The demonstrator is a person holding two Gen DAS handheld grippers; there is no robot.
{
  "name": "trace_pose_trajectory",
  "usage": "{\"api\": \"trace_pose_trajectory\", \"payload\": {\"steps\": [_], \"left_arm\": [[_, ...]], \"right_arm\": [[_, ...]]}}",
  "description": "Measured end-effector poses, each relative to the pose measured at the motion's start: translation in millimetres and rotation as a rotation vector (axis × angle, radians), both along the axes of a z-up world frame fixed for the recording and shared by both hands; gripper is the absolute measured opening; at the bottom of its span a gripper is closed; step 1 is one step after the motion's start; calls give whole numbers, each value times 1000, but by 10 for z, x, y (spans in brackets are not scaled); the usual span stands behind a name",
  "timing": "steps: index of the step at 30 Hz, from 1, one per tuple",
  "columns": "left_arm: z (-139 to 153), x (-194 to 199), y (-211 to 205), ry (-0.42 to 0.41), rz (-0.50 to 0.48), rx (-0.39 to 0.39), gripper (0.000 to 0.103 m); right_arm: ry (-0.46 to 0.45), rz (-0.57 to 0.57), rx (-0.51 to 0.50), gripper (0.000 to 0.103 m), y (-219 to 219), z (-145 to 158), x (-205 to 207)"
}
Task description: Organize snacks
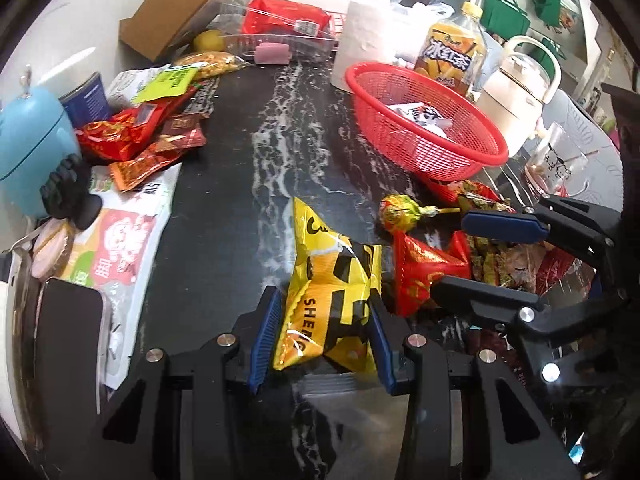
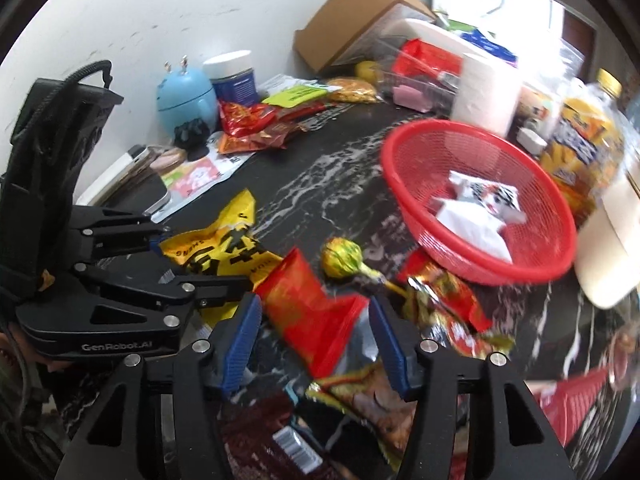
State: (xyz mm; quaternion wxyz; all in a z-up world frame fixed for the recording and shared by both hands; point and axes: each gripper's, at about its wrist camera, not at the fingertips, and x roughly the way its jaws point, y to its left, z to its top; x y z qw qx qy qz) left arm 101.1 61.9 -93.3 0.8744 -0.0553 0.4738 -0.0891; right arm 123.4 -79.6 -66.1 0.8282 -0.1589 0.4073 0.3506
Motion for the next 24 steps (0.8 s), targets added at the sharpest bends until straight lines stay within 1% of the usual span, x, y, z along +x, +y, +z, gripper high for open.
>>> {"api": "trace_pose_trajectory", "payload": {"steps": [3, 5, 8, 10, 13, 16, 18, 19, 20, 22, 24], "left_arm": [[6, -18, 57, 2, 3, -11, 42], [2, -22, 83, 4, 3, -14, 42], [-6, -21, 95, 3, 4, -18, 42], [-6, -18, 81, -1, -1, -7, 42], [-7, -16, 60, -9, -6, 6, 42], [-7, -11, 56, -14, -7, 8, 42], [-6, -10, 58, -16, -7, 7, 42], [-7, -16, 59, -17, -6, 8, 42], [-10, -17, 57, -20, -6, 9, 42], [-11, -32, 38, -23, -11, 23, 40], [-10, -39, 26, -21, -22, 11, 33]], "right_arm": [[6, 35, -24, 58, 73, -43, 31], [17, 54, -22, 60, 93, -68, 37], [44, 66, -22, 61, 117, -115, 56], [58, 74, -28, 61, 136, -149, 59], [27, 79, -53, 61, 175, -166, 26], [20, 84, -44, 60, 169, -160, 19], [1, 73, -52, 51, 165, -168, 22], [-4, 68, -59, 42, 166, -176, 23], [-6, 65, -59, 39, 162, -180, 28], [-13, 38, -54, 34, 136, -179, 40], [-7, 20, -43, 34, 104, -181, 53]]}}
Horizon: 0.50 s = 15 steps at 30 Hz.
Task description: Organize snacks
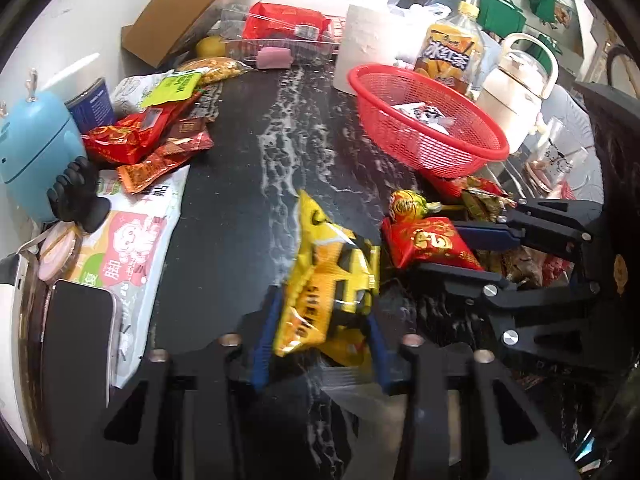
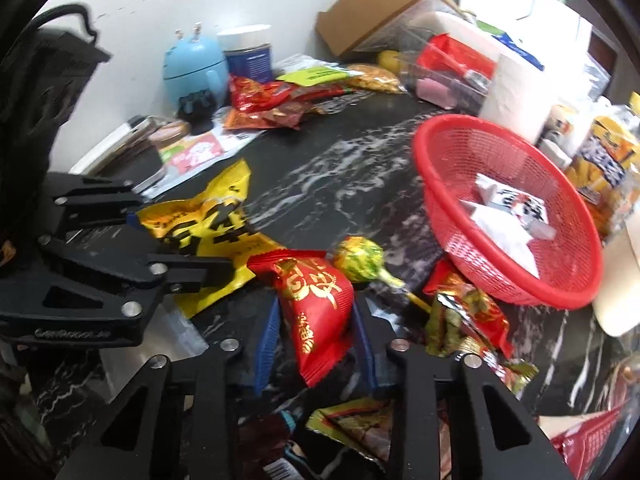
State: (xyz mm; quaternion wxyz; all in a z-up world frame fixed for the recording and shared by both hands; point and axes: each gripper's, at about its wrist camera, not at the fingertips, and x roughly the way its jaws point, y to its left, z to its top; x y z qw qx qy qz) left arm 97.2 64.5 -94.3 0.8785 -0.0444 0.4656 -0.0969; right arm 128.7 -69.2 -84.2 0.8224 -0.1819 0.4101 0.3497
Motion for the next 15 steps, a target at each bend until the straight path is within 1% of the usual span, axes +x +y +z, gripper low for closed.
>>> {"api": "trace_pose_trajectory", "payload": {"steps": [6, 9, 15], "left_arm": [[32, -32, 13, -3, 5, -16, 32], [112, -87, -2, -21, 7, -11, 32], [299, -182, -57, -61, -9, -12, 32]], "right_arm": [[24, -23, 46, 34, -70, 45, -45], [31, -31, 68, 34, -94, 74, -90], [15, -34, 114, 34, -124, 191, -211]]}}
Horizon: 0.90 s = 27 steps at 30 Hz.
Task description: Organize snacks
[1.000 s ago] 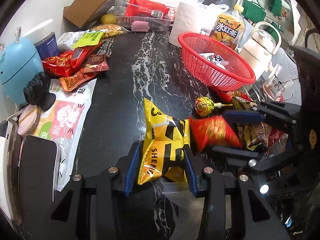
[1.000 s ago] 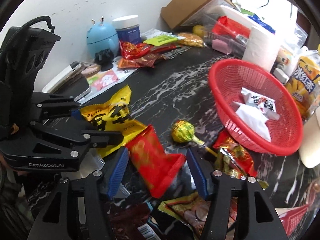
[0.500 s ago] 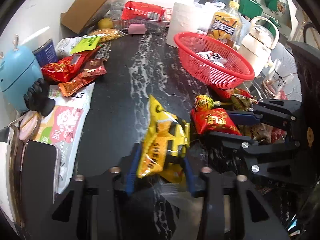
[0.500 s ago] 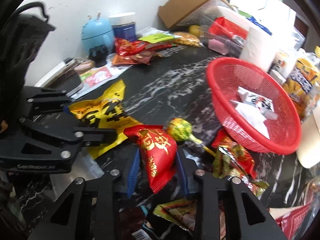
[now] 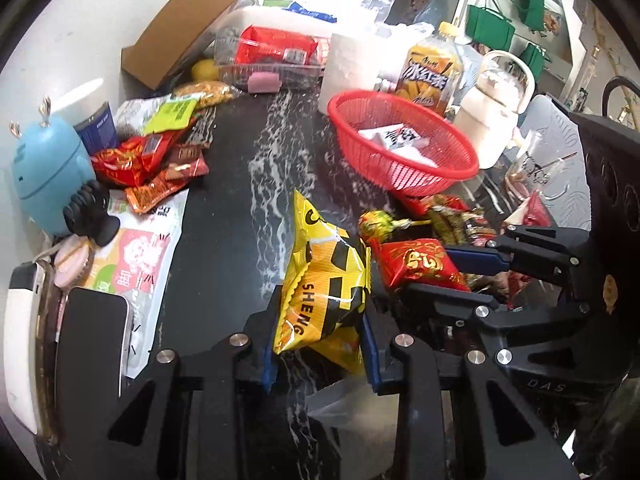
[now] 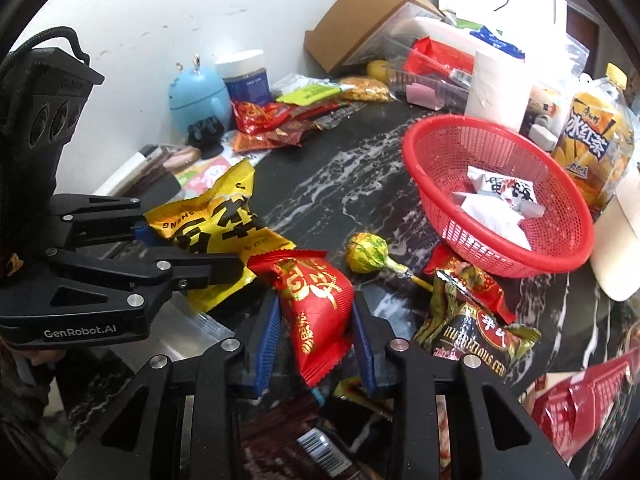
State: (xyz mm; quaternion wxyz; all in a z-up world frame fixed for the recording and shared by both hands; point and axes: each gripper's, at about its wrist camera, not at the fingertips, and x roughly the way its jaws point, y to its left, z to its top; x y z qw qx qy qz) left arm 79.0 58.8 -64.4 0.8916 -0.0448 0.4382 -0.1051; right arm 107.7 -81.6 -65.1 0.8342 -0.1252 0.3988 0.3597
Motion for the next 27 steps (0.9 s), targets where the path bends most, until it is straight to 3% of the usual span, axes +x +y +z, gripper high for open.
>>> {"api": "trace_pose_trajectory", "payload": {"steps": [17, 27], "left_arm": [[337, -227, -371, -74, -98, -37, 32], [415, -163, -805, -83, -206, -90, 32]], "right_arm": [[-68, -105, 81, 34, -444, 352, -399], [-93, -250, 98, 34, -928, 429, -590]]}}
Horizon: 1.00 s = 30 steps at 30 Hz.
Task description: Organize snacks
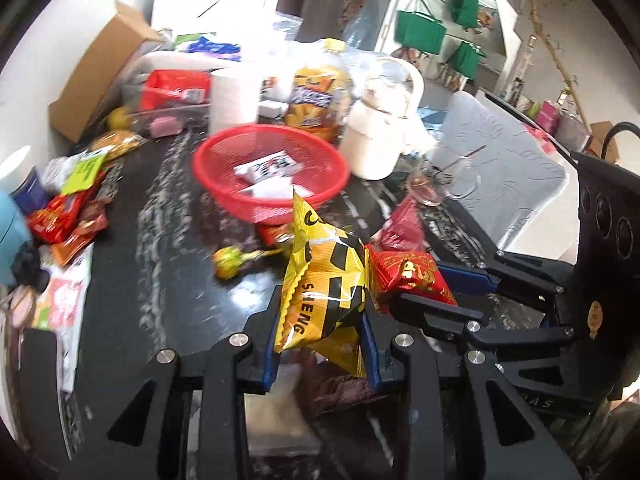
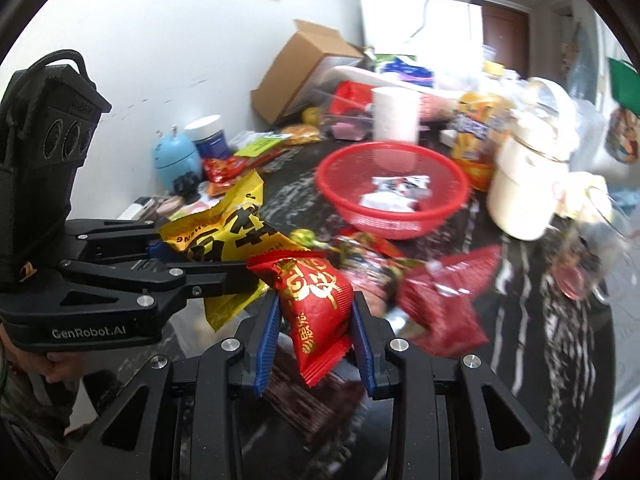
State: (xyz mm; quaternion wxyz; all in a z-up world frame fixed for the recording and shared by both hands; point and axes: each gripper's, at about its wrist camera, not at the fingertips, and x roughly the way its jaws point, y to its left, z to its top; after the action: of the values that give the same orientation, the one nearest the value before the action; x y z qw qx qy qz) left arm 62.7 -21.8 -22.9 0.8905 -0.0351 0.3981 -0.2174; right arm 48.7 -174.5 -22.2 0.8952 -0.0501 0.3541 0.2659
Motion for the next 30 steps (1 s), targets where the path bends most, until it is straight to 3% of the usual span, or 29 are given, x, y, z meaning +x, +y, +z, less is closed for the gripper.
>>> {"api": "trace_pose_trajectory", "payload": {"steps": [13, 30], "left_arm": [[371, 329, -427, -62, -67, -11, 32], [830, 1088, -308, -215, 22, 55, 32]], "right_arm": [[-55, -113, 35, 34, -449, 292, 175], [-158, -124, 11, 34, -394, 791, 983]]}}
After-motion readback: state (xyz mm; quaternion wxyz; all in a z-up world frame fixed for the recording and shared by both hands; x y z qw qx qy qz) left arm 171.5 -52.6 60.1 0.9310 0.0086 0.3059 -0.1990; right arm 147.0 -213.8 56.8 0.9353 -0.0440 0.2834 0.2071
